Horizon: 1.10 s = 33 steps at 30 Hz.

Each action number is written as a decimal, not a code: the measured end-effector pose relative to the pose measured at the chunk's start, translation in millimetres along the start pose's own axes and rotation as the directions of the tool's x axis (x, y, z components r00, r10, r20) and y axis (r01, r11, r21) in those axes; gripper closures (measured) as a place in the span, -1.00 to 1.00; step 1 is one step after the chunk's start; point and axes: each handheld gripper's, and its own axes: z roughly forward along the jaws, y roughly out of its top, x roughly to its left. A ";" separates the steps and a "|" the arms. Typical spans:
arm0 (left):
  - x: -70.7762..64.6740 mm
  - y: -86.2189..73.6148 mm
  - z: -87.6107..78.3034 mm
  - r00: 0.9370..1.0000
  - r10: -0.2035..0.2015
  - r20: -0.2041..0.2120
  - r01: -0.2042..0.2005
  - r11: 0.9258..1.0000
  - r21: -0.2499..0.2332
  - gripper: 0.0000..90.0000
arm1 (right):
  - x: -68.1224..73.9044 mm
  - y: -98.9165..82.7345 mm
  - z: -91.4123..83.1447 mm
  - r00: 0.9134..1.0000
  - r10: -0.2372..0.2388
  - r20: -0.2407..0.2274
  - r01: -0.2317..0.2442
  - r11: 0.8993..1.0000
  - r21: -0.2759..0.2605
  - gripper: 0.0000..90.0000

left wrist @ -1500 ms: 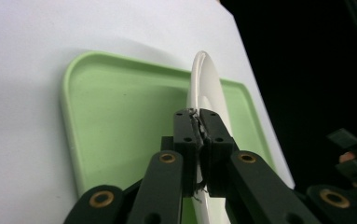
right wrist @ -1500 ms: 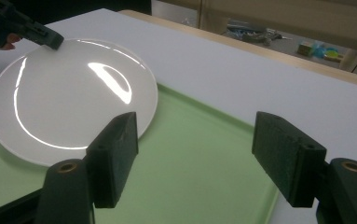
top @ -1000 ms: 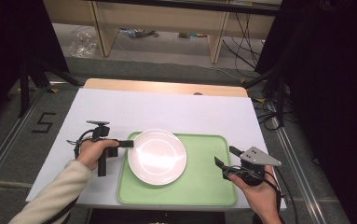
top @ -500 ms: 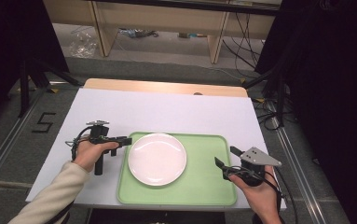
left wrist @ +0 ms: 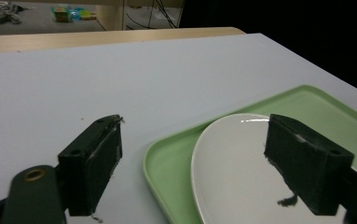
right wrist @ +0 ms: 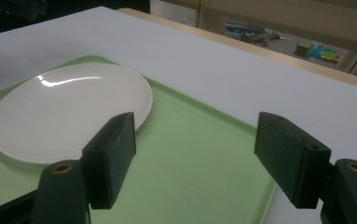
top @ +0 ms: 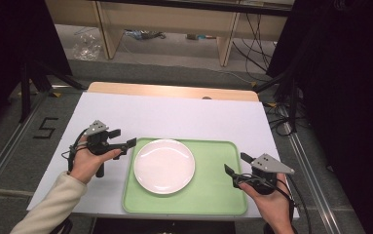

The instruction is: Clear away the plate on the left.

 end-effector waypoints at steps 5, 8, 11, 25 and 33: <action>0.6 1.4 -6.9 0.998 0.039 -0.044 -0.039 0.999 -0.016 -0.59 | 0.0 -0.1 0.0 1.000 0.000 -0.003 0.000 1.000 0.001 -0.33; 3.4 0.4 -9.6 0.997 0.051 -0.055 -0.052 0.999 -0.004 -0.64 | -0.1 -0.2 0.0 1.000 -0.001 -0.002 0.001 1.000 0.001 -0.33; 4.6 -1.0 -11.7 0.997 0.055 -0.063 -0.055 0.998 0.000 -0.66 | 0.2 -0.2 0.5 1.000 -0.003 -0.004 0.003 1.000 0.002 -0.33; 2.7 -15.3 -32.3 0.999 0.052 -0.016 -0.051 0.998 0.024 -0.69 | 0.9 -0.5 1.0 1.000 0.008 -0.015 -0.008 1.000 0.012 -0.34; -1.0 -21.6 -31.8 0.999 0.049 0.019 -0.050 0.998 0.043 -0.65 | -0.8 -1.2 1.6 1.000 0.012 -0.012 -0.012 1.000 0.011 -0.34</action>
